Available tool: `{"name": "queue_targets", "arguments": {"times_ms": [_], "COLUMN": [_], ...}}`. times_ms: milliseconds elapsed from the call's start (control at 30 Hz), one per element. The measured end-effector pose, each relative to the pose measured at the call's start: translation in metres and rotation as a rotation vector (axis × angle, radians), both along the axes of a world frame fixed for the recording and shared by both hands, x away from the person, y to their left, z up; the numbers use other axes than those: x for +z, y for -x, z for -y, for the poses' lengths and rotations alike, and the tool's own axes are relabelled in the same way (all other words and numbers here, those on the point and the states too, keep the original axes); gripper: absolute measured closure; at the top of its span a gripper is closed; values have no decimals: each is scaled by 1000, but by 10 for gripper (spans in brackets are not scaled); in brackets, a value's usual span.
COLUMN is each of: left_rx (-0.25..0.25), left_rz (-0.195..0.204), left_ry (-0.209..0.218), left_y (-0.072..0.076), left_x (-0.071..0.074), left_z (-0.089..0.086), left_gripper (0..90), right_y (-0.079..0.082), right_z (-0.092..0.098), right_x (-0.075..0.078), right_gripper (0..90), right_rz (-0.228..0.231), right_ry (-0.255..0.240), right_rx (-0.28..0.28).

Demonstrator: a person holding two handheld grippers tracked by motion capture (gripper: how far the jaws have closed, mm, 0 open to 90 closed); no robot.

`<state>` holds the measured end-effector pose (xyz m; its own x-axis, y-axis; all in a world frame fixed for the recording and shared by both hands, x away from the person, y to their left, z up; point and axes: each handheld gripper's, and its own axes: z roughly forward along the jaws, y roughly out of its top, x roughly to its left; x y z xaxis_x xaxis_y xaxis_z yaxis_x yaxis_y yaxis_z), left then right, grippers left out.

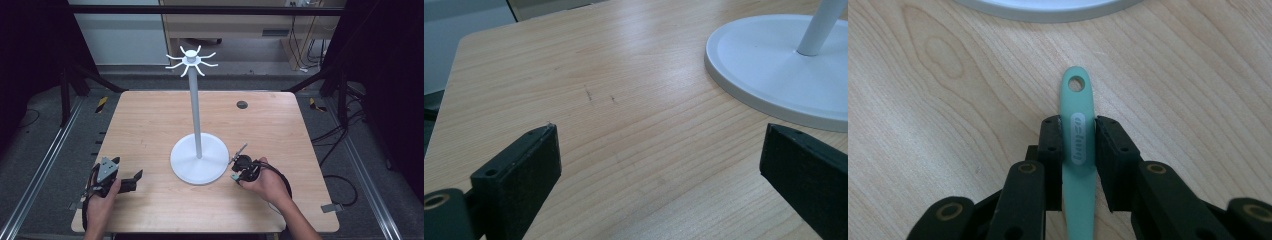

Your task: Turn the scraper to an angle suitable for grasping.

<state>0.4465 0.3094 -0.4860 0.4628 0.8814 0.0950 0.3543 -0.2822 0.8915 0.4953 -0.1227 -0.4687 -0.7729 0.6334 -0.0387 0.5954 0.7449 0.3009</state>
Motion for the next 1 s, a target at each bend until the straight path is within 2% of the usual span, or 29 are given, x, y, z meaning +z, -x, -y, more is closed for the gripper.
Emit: {"name": "queue_targets", "arguments": {"times_ms": [133,267,533,1000], "left_rx": [-1,-2,-7,-4], "left_rz": [-2,-3,-6,-8], "left_ry": [-1,-3,-9,-5], "left_y": [0,0,0,0], "left_x": [0,0,-1,-1], "left_z": [0,1,2,2], "left_gripper": [26,26,25,20], "right_y": [1,2,4,4], "right_z": [3,10,24,37], "right_x": [0,9,27,50], "right_gripper": [744,744,746,746], "right_rz": [13,37,91,155], "right_ry": [-17,-72,-145,-183], "right_rx": [-3,-34,-69,-92]}}
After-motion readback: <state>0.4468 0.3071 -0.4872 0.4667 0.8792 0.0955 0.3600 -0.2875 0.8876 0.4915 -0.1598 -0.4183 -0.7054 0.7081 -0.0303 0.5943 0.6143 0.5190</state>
